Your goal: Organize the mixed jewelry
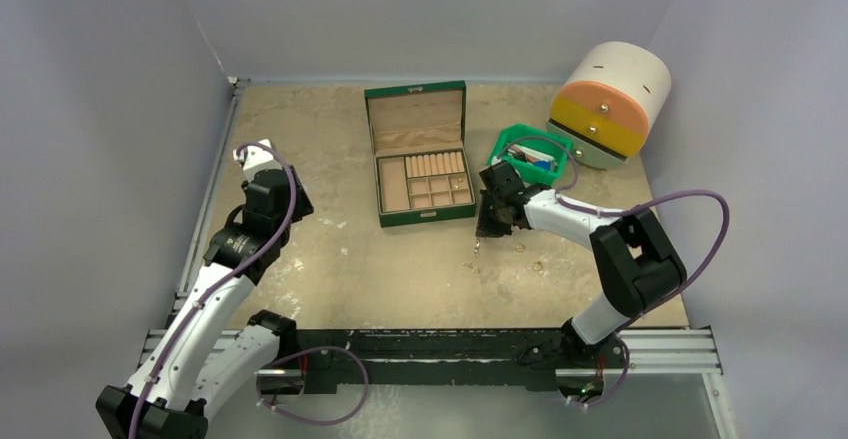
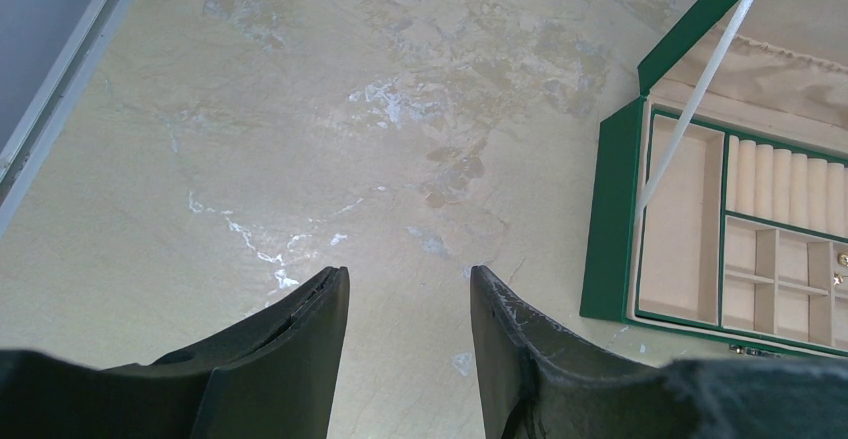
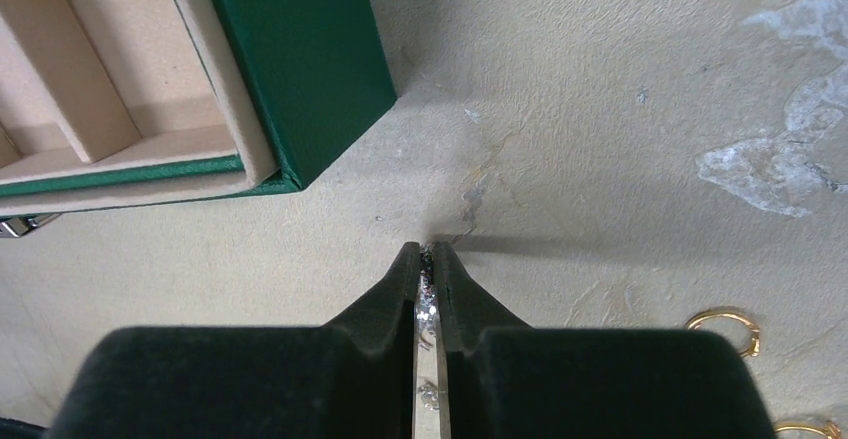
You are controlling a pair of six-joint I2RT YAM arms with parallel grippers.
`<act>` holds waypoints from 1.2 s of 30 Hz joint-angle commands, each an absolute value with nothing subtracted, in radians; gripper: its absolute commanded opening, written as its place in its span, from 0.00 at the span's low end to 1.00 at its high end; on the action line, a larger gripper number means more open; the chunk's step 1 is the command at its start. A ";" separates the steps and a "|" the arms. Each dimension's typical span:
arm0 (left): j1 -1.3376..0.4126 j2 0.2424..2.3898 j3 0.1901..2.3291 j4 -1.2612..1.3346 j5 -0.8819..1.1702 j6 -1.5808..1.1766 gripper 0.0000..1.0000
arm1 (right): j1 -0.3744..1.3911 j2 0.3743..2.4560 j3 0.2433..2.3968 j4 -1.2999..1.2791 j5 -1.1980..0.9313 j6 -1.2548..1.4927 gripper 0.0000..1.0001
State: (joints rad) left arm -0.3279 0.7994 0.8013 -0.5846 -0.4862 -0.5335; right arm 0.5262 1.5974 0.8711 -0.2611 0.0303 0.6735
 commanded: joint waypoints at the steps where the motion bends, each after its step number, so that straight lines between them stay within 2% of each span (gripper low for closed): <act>1: -0.331 0.799 0.823 -0.546 -0.502 -0.519 0.47 | 0.534 1.564 0.909 -0.288 0.060 0.676 0.08; 19: -0.331 0.797 0.823 -0.546 -0.494 -0.518 0.47 | 0.534 1.446 1.026 -0.380 0.081 0.673 0.08; 36: -0.331 0.786 0.824 -0.548 -0.497 -0.520 0.47 | 0.552 1.634 1.334 -0.372 0.017 0.635 0.10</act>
